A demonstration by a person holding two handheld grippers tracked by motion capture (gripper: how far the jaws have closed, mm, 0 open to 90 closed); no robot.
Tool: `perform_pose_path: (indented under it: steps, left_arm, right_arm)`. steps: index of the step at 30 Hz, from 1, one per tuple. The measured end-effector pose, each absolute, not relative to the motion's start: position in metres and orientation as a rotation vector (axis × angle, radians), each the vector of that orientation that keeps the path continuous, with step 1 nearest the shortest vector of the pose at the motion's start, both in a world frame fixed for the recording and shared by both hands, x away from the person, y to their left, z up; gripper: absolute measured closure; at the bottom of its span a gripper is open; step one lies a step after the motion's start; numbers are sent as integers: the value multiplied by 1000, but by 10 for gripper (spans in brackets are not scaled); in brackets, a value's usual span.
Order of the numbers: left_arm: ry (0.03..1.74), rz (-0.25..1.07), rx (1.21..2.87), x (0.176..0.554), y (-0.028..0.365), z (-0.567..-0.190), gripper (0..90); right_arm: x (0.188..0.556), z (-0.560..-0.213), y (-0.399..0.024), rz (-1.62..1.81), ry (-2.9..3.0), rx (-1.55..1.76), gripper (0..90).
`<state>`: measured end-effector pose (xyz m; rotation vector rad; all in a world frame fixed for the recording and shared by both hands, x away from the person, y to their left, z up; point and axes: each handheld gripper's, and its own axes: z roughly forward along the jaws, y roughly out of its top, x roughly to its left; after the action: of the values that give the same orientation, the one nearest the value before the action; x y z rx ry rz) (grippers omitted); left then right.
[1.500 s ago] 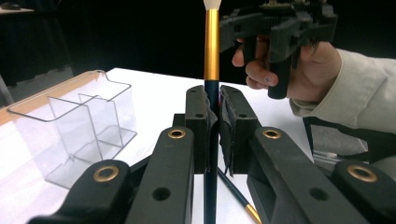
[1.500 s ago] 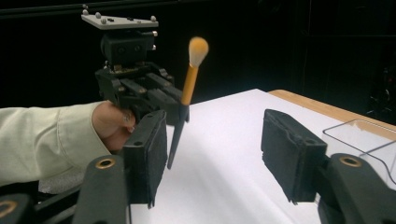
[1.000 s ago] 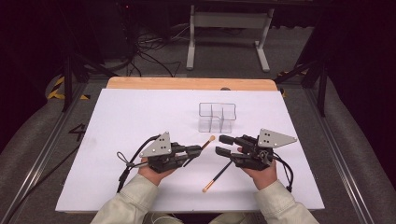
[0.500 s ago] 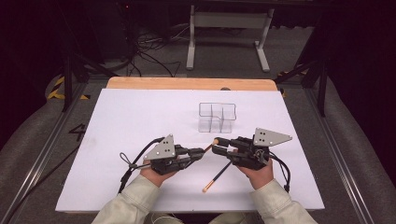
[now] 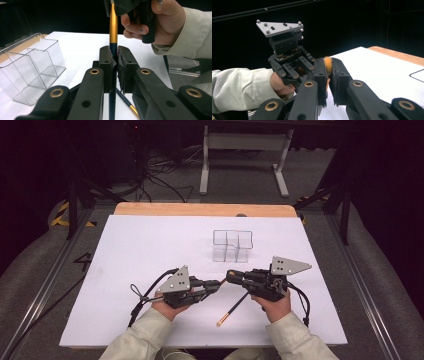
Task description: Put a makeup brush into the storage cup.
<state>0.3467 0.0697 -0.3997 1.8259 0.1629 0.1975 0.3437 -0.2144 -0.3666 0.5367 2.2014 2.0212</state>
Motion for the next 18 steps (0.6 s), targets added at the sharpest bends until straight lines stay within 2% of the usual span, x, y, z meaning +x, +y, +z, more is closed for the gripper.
perform_pose_path:
  steps: [13,15,16,17,18]
  left_arm:
    - [163,183,1819,346,73,-398,809]
    - [175,188,1813,346,74,-399,730]
    - [184,189,1816,346,75,-398,660]
    - [194,178,1812,347,76,-399,660]
    - [199,169,1810,348,79,-399,602]
  right_arm:
    - [340,-362,-211,2006,2209,504,849]
    - [341,-360,-211,2004,2209,501,849]
    - [341,-358,-212,1999,2206,502,849]
    - [341,-358,-212,1999,2206,502,849]
    - [341,-355,-213,1993,2205,504,849]
